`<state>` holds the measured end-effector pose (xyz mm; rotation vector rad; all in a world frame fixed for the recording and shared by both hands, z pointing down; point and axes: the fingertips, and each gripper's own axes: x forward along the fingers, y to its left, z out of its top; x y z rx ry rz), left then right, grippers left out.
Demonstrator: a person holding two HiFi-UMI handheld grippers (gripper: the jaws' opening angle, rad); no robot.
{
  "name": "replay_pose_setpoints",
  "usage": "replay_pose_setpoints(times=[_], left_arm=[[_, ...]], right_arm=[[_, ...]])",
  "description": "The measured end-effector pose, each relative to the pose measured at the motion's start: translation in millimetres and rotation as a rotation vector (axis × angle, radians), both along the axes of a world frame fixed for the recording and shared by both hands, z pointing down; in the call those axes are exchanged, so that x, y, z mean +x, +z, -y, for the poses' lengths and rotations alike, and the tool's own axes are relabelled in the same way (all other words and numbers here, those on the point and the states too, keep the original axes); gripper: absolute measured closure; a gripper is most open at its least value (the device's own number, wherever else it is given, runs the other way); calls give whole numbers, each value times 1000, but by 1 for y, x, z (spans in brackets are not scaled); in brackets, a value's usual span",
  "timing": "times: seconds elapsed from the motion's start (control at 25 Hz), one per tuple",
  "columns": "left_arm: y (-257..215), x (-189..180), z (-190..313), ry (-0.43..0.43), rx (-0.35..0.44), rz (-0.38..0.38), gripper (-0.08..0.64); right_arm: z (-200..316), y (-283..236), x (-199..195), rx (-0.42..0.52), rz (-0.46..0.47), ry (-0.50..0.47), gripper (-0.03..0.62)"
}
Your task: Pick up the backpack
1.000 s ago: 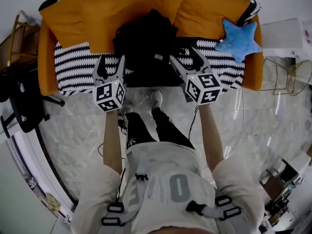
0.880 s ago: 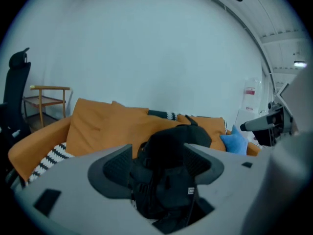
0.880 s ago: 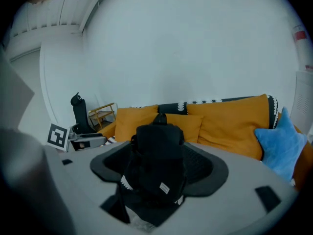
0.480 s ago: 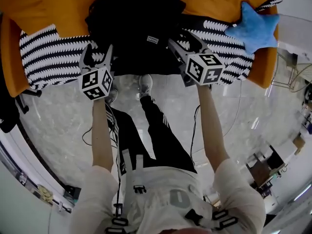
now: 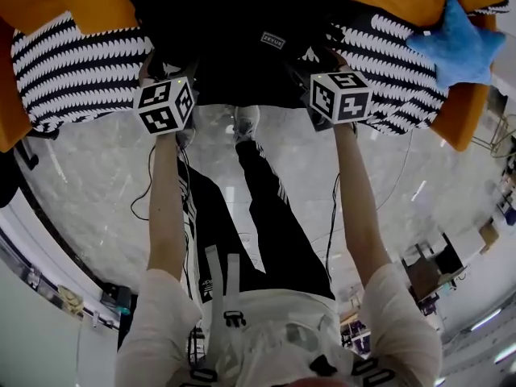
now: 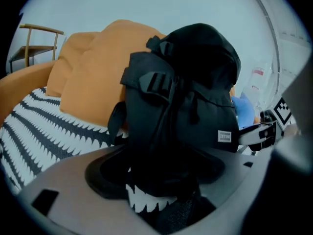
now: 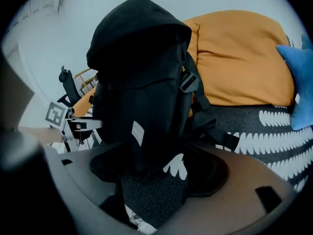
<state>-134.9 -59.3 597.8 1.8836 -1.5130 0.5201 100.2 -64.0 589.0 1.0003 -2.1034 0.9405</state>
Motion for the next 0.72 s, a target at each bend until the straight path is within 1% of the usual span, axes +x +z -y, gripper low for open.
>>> replay_pose_setpoints(times=[0.12, 0.2, 0.28, 0.36, 0.44, 0.48, 0.6, 0.72], left_arm=[[12, 1, 4, -15, -18, -29, 225], [17, -2, 5, -29, -17, -42, 225], [21, -3, 4, -34, -10, -41, 227], [22, -2, 4, -29, 3, -35, 234], [22, -1, 4, -18, 11, -28, 273], [22, 1, 3, -12, 10, -24, 308], [21, 4, 1, -2, -4, -29, 376], [17, 10, 0, 15, -7, -26, 427]], right_arm=[[-8, 16, -7, -31, -5, -26, 262], [-13, 27, -15, -41, -25, -57, 262], [-15, 37, -18, -38, -54, -62, 264], [-12, 41, -16, -38, -68, -37, 303], [-11, 43, -16, -48, -66, -30, 321], [-11, 43, -16, -52, -64, -34, 339], [-13, 41, -17, -66, -39, -46, 437], [-12, 39, -16, -71, -17, -47, 476]])
